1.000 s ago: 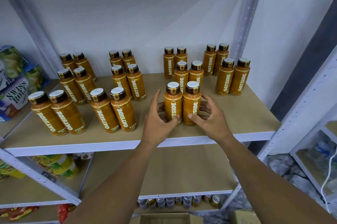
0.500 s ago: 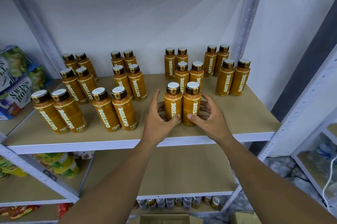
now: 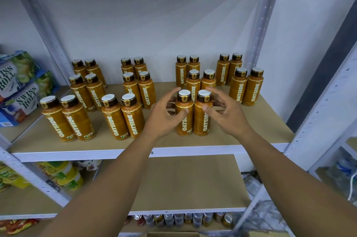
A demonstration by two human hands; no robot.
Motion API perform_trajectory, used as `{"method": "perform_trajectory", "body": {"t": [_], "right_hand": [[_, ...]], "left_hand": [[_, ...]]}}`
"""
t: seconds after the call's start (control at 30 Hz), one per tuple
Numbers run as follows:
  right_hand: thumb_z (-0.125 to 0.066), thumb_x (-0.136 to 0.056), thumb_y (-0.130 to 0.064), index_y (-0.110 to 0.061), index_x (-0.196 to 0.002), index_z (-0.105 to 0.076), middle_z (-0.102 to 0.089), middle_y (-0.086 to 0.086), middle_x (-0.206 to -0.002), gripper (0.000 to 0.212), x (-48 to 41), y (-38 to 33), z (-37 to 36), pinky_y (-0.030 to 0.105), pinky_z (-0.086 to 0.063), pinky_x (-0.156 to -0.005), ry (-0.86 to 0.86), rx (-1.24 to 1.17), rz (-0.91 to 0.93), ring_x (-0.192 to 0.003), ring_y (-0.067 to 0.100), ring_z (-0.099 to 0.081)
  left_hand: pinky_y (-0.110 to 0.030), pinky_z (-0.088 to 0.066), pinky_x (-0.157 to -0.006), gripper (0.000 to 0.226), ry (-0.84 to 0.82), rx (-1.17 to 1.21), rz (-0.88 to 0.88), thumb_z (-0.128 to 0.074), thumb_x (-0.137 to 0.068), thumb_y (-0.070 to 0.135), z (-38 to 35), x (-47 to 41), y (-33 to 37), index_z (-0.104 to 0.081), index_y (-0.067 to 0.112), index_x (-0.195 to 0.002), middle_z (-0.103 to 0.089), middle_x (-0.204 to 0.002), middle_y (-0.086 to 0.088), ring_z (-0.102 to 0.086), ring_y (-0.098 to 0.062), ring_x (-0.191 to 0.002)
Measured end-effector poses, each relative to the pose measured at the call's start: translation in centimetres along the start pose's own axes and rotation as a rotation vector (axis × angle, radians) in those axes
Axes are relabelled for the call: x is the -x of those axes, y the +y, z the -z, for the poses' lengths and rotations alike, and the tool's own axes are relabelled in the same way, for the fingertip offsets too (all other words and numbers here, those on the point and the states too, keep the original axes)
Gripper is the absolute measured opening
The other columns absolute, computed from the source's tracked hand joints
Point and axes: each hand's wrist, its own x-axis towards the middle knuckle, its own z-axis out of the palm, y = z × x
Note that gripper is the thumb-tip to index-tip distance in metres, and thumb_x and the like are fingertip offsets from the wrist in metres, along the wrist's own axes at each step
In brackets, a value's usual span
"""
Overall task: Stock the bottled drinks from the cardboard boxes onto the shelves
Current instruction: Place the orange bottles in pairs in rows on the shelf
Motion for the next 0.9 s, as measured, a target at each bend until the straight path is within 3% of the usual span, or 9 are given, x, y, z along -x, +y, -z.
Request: {"method": "perform_trajectory", "body": {"t": [0.2,0.43,0.67,0.9], "right_hand": [[-0.076,-0.09,-0.036,-0.041,-0.145,-0.05,-0.055,-0.022,-0.13,0.061,0.23,-0.19,-0.13,0.029,-0.055,-0.093,0.014,-0.002,-0.005,-0.12,0.006,-0.059],[-0.076,-0.089,-0.039,-0.048,-0.142,-0.049,-0.054,-0.028,-0.127,0.06,0.35,-0.33,-0.36,0.018,-0.053,-0.084,0.028,0.009,-0.016,-0.113,-0.001,-0.059],[-0.079,-0.088,-0.028,-0.046,-0.145,-0.046,-0.055,-0.021,-0.132,0.067,0.44,-0.09,-0.23,0.031,-0.057,-0.092,-0.01,-0.005,-0.02,-0.123,0.009,-0.059],[-0.08,-0.087,-0.029,-0.045,-0.144,-0.047,-0.059,-0.011,-0.138,0.067,0.39,-0.08,-0.23,0.035,-0.058,-0.093,0.0,0.001,-0.021,-0.121,0.01,-0.06]], "left_hand": [[-0.042,-0.059,-0.096,0.07,-0.039,-0.046,-0.023,-0.077,-0.09,0.032,0.56,0.05,0.39,-0.042,0.044,-0.149,-0.054,-0.137,0.014,-0.057,-0.01,-0.12],[-0.043,-0.059,-0.095,0.07,-0.051,-0.058,-0.021,-0.077,-0.09,0.034,0.79,-0.02,0.42,-0.042,0.046,-0.149,-0.055,-0.143,0.01,-0.058,-0.012,-0.122],[-0.044,-0.06,-0.094,0.07,-0.053,-0.065,-0.031,-0.077,-0.09,0.034,0.93,0.14,0.44,-0.041,0.045,-0.149,-0.054,-0.144,0.011,-0.056,-0.013,-0.124],[-0.043,-0.059,-0.096,0.07,-0.054,-0.067,-0.032,-0.076,-0.091,0.034,1.01,0.1,0.45,-0.04,0.044,-0.15,-0.053,-0.146,0.009,-0.055,-0.011,-0.124]]}}
